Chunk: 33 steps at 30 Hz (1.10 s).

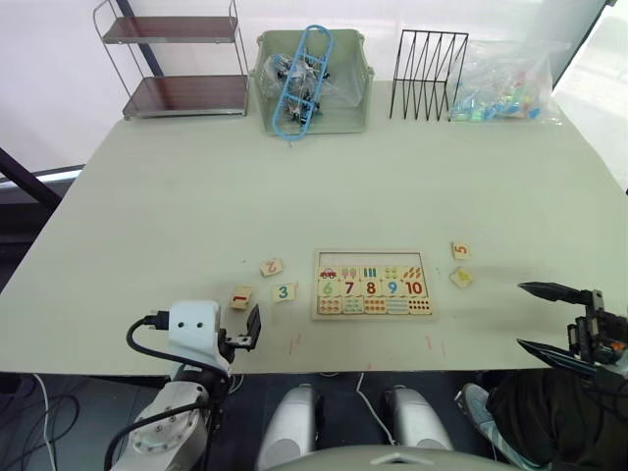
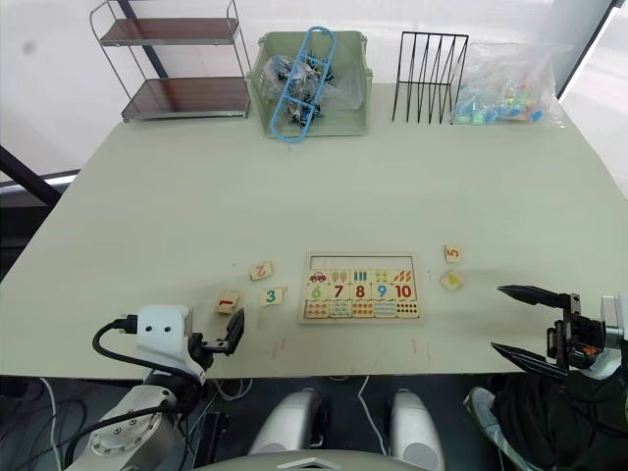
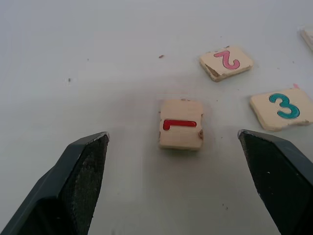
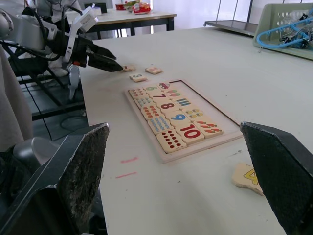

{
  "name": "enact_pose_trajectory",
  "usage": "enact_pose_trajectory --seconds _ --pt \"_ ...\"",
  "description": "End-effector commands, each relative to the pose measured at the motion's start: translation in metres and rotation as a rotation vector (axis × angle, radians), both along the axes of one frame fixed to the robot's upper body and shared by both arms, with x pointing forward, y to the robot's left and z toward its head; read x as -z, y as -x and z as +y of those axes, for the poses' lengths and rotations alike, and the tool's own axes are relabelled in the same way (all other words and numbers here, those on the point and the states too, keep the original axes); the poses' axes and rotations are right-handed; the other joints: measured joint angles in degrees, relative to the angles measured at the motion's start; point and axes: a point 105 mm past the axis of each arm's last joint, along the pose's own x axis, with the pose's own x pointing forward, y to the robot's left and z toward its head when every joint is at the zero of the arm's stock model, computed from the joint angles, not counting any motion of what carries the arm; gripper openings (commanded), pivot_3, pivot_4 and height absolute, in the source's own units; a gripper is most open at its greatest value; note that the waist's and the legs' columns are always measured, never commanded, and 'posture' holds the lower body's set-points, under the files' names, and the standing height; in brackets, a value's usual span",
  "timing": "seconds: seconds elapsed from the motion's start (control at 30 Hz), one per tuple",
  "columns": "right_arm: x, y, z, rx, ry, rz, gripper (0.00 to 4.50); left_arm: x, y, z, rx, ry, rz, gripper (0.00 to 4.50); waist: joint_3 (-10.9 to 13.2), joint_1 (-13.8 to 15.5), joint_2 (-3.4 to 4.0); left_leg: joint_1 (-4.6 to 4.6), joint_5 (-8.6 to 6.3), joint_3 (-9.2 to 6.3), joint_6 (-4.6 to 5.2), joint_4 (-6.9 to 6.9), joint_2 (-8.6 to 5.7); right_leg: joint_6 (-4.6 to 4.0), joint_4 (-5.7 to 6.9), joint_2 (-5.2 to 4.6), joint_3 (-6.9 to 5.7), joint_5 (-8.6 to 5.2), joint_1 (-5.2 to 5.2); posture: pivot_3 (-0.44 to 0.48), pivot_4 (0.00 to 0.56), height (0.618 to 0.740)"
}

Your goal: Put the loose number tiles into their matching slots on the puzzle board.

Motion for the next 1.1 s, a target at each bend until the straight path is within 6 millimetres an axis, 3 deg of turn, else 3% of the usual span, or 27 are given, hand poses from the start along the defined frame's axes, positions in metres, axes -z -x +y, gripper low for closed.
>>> enact_pose_trajectory --seconds 0.03,0.27,0.57,1.07,1.1 --pt "-0.006 0.000 -0.001 -0.008 0.003 -0.032 4.50 0.002 -0.004 0.001 0.018 0.009 0.013 4.48 0.0 0.0 0.00 0.00 0.00 0.00 0.00 0.00 0.00 0.00 0.00 0.00 0.00 0.00 0.00 0.000 0.150 0.740" --pt "-0.006 0.000 0.000 -0.008 -0.002 -0.038 4.50 0.010 -0.009 0.001 0.028 0.023 0.053 4.48 0.0 0.0 0.01 0.00 0.00 -0.01 0.00 0.00 0.00 0.00 0.00 0.00 0.00 0.00 0.00 0.000 0.150 0.740" --pt "-0.007 -0.001 0.001 -0.010 -0.003 -0.038 4.50 0.022 -0.001 -0.003 0.063 0.042 0.147 4.48 -0.1 0.0 0.15 0.01 0.00 0.00 0.00 0.00 0.00 0.00 0.00 -0.03 0.02 0.00 0.01 0.000 0.150 0.740" --pt "-0.007 -0.001 0.003 -0.015 -0.007 -0.041 4.50 0.029 0.001 -0.001 0.059 0.067 0.187 4.48 -0.3 0.0 0.44 0.03 0.00 0.03 0.00 0.00 0.00 0.00 0.00 -0.03 0.06 0.00 0.01 0.000 0.150 0.740" --pt "-0.007 -0.001 0.003 -0.016 -0.007 -0.041 4.50 0.029 0.001 -0.002 0.064 0.074 0.186 4.24 -0.3 0.0 0.44 0.03 0.00 0.03 0.00 0.00 0.00 0.00 0.00 -0.03 0.06 0.00 0.01 0.000 0.150 0.740"
